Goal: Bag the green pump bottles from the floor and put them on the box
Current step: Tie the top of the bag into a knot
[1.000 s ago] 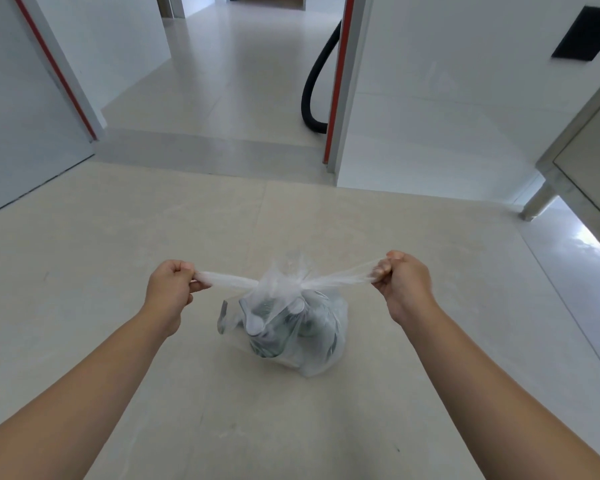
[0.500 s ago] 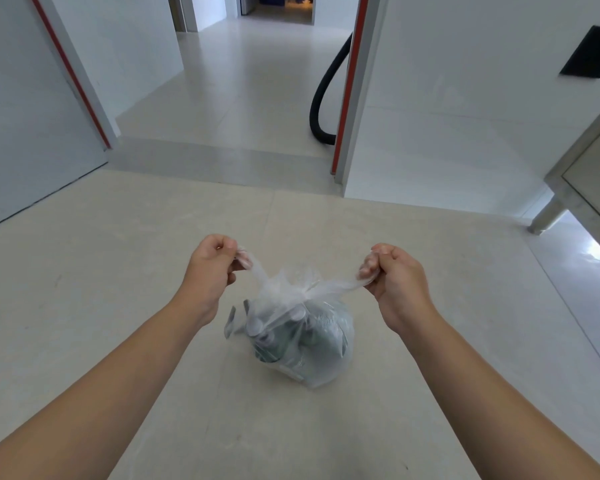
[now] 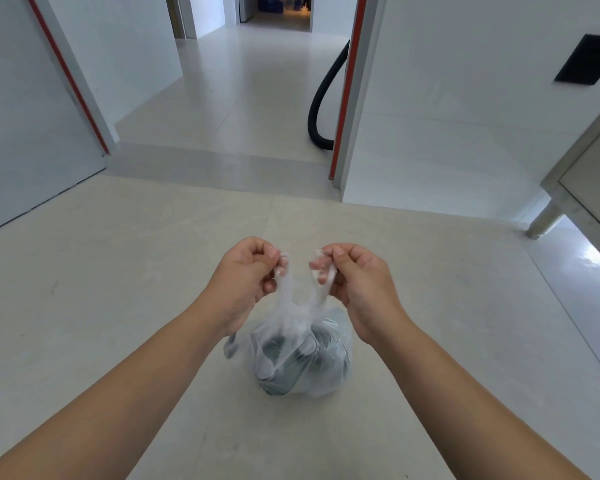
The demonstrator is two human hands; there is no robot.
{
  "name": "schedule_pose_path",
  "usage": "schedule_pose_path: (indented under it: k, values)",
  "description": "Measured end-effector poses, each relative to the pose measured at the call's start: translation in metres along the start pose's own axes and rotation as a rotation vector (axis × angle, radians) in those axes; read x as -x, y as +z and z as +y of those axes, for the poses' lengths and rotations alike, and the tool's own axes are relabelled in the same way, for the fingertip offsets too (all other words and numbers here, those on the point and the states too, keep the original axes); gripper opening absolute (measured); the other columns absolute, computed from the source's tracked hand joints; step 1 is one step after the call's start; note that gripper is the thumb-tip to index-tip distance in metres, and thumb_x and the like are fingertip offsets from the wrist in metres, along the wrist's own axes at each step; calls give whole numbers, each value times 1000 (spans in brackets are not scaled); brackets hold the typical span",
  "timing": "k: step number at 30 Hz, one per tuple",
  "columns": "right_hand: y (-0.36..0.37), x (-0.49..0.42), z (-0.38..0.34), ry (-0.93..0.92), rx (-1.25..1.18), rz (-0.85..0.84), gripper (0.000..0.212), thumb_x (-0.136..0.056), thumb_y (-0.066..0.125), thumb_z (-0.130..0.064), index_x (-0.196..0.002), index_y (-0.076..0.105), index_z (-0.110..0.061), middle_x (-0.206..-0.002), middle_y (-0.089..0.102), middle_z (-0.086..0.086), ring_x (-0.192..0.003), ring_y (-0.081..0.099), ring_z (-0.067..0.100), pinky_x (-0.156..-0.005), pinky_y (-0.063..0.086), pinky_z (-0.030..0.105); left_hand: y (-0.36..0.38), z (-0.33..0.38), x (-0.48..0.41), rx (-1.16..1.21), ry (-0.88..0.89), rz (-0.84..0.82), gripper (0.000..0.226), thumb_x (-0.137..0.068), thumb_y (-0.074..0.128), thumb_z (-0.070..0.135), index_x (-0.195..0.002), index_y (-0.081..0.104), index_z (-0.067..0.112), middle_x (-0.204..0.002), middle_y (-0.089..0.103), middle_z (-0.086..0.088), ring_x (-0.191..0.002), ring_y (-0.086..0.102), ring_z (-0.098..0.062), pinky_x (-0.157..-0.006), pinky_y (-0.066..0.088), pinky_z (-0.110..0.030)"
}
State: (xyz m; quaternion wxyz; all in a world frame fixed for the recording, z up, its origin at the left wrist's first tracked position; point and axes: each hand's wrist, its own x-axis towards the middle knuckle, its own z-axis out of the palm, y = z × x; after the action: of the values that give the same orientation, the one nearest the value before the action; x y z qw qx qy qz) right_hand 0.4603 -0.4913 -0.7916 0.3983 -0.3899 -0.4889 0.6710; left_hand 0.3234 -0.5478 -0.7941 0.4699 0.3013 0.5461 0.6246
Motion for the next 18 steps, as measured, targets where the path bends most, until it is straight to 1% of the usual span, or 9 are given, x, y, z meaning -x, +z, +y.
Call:
schedule_pose_path:
  k: [2,7,11,14,16,18]
  values:
    - [2,2,-1,7,22,-22,23,-94,42,-7,-78,59,-11,-59,69,-3,-55,61,11,-57,52,24,4,1,3,11,16,-19,22,-91,44,0,-71,46,9,-60,61,0,-52,47,-9,-45,37,-16]
    - [5,8,-3,-6,62,-57,19,-93,45,-8,-82,60,-9,-69,66,3,-54,63,9,-51,50,20,14,3,10,-19,92,-45,17,-87,52,-1,-74,50,10,-62,61,-3,-56,51,-14,-53,39,-22]
    - [1,8,-6,-2,53,-87,10,-87,56,-9,-93,63,-4,-77,68,9,-64,66,14,-57,52,24,17,3,12,-63,130,-23,16,-84,57,0,-72,53,11,-68,61,-8,-57,54,-13,-53,41,-20]
    - [-1,8,-7,11,29,-115,16,-82,62,-5,-97,64,-2,-80,68,10,-70,67,17,-62,54,27,16,2,11,-87,148,-11,15,-82,60,2,-72,56,12,-72,63,-8,-64,58,-14,-55,43,-19]
    - [-2,9,-8,9,43,-139,19,-79,65,-2,-98,64,-3,-77,69,7,-72,67,15,-65,55,27,16,1,11,-93,150,-5,15,-81,61,3,-71,58,14,-76,64,-5,-67,59,-14,-56,45,-19]
    - [-3,9,-8,-5,78,-147,21,-76,66,1,-97,65,-4,-75,69,4,-72,67,13,-70,57,28,17,0,12,-92,145,-13,16,-82,61,3,-72,58,14,-80,63,-5,-66,59,-11,-57,46,-19]
